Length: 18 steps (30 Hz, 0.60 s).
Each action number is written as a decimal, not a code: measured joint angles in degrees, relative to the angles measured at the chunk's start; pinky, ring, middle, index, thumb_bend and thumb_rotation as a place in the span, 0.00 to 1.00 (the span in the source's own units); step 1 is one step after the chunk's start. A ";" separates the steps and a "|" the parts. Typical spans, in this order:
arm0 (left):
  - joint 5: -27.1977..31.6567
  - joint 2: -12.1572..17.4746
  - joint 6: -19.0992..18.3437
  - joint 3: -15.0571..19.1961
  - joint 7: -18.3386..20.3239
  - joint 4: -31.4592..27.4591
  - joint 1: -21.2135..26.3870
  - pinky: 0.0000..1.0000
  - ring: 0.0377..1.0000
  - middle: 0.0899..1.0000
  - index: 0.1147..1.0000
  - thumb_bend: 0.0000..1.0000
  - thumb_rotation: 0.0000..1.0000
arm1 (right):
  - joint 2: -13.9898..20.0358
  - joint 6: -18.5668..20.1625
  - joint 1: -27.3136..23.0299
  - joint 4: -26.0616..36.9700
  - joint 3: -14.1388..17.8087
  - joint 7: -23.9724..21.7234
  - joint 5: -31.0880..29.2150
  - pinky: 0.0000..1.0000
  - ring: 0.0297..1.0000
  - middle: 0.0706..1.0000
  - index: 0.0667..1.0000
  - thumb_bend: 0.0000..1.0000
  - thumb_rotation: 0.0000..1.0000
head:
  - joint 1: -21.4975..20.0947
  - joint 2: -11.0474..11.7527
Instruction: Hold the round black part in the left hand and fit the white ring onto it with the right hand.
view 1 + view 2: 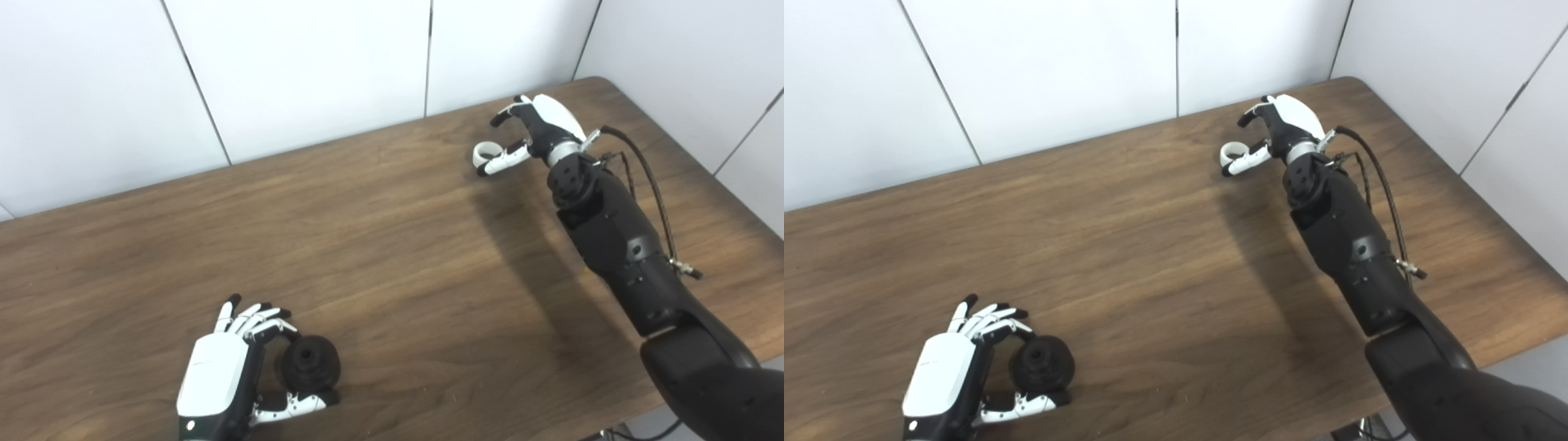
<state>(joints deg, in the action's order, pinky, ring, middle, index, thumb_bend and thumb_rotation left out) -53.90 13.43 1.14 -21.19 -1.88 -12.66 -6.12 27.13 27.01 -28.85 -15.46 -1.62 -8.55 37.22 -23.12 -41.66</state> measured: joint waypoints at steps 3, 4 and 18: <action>0.00 0.00 -0.03 0.06 0.01 -0.09 -0.35 1.00 0.85 0.75 0.42 0.52 0.05 | -0.04 0.00 -0.67 -1.86 0.00 -0.37 0.48 1.00 1.00 0.97 0.68 0.86 0.22 | 0.26 0.00; 0.00 -0.01 -0.03 0.08 0.01 -0.11 -0.43 1.00 0.85 0.75 0.42 0.52 0.05 | -0.09 0.00 -0.89 -2.40 0.01 -0.67 0.65 1.00 1.00 0.97 0.68 0.86 0.22 | 0.26 0.00; -0.01 -0.21 -0.04 0.12 -0.13 -0.23 -0.72 1.00 0.85 0.75 0.42 0.52 0.05 | -1.15 0.00 -2.65 -5.27 1.37 -2.11 2.64 1.00 1.00 0.96 0.64 0.85 0.23 | 0.53 -0.09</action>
<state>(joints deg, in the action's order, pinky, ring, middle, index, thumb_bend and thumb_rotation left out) -53.91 13.22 1.10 -21.07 -2.01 -12.88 -6.84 25.98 27.01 -31.51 -20.73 -0.24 -10.66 39.86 -22.59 -41.75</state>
